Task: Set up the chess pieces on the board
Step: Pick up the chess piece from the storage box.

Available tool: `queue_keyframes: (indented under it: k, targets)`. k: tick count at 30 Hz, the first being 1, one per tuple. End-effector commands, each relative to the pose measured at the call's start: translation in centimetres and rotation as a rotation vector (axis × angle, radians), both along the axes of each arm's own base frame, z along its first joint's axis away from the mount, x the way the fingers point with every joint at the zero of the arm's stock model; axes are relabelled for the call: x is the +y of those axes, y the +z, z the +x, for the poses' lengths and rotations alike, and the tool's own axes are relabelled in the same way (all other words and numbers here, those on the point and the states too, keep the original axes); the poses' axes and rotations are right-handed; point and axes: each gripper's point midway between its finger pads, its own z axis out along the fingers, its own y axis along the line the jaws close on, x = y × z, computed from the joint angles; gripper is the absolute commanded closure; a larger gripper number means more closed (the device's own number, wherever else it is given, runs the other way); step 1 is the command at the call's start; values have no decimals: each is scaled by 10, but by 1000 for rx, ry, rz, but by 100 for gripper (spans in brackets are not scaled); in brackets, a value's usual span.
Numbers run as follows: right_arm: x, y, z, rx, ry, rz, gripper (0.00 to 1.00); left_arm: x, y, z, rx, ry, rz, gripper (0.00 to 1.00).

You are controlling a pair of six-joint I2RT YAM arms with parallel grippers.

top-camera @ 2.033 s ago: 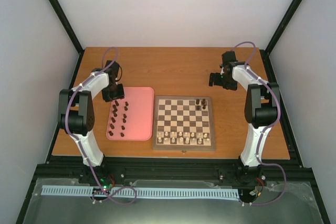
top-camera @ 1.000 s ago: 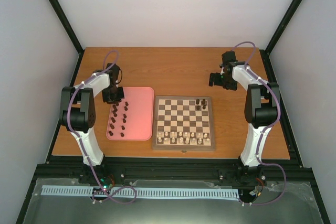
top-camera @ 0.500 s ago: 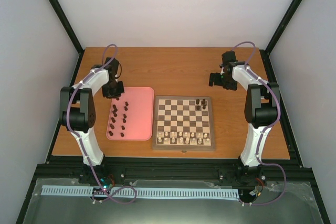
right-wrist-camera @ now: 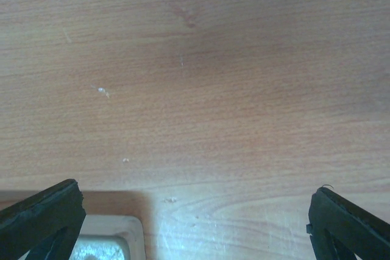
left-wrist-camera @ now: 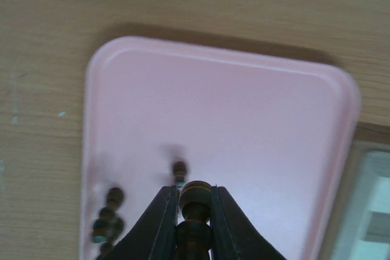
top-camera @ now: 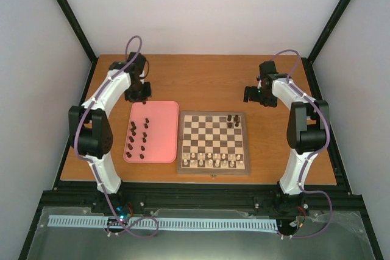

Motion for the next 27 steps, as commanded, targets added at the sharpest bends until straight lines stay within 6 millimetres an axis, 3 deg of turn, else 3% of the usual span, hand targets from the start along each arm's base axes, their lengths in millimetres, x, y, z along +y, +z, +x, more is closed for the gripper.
queue_keyframes:
  k: [1,8,16,21,27]
  targets:
    - [0,13,-8,-27,-3,-6,0,-48,17,0,13,-77,-14,97]
    - [3,20,-7,-39,6,10,0,-122,17,-1,39,-232,-18,98]
    - [4,21,-5,-44,8,11,0,-205,-1,-17,74,-397,-29,99]
    - [3,22,-5,-46,5,8,0,-237,1,-21,53,-464,-40,99]
    - [3,22,-4,-44,9,5,0,-287,-10,-41,72,-557,-98,99]
